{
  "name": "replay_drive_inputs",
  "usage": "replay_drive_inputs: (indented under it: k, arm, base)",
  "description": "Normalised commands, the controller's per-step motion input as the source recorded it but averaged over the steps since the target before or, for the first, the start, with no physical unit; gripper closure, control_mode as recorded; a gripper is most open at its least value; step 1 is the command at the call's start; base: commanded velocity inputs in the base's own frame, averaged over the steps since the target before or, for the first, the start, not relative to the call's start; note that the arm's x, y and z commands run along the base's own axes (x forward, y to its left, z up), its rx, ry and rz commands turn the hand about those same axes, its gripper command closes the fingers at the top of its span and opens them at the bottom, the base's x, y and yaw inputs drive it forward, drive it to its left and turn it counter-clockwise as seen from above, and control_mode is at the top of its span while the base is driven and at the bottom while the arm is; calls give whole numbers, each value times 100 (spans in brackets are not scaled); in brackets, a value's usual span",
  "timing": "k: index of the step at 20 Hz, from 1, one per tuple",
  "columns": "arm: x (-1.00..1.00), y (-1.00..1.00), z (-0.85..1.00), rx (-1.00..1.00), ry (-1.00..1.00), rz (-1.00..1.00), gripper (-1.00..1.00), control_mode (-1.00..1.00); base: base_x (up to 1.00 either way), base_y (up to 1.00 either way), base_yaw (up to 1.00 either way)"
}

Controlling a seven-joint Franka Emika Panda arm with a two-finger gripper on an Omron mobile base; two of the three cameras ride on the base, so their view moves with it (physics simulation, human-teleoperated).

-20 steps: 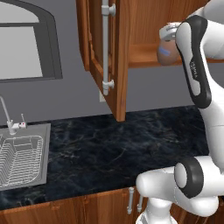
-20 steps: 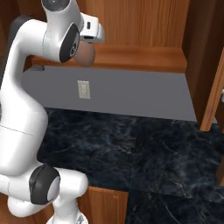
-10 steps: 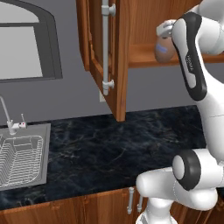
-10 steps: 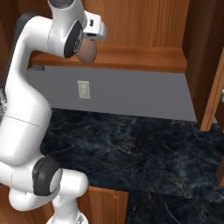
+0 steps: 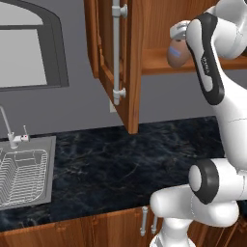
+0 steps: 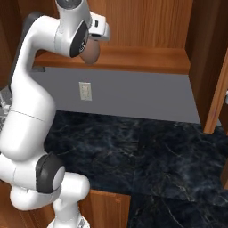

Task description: Pick up the bar soap and soap dispenser from the sink, and place them back in the cabinet, and close the cabinet doors.

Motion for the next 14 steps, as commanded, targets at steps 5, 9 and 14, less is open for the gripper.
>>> replay_drive_inputs:
  k: [5, 9, 14]
  arm:
    - [22, 0, -2, 3, -3, 0, 100, -100]
    - [26, 0, 0, 1, 0, 0, 100, -100]
    - [26, 0, -3, 0, 0, 0, 100, -100]
  base:
    - [0, 0, 0]
    - [0, 0, 0]
    - [0, 0, 0]
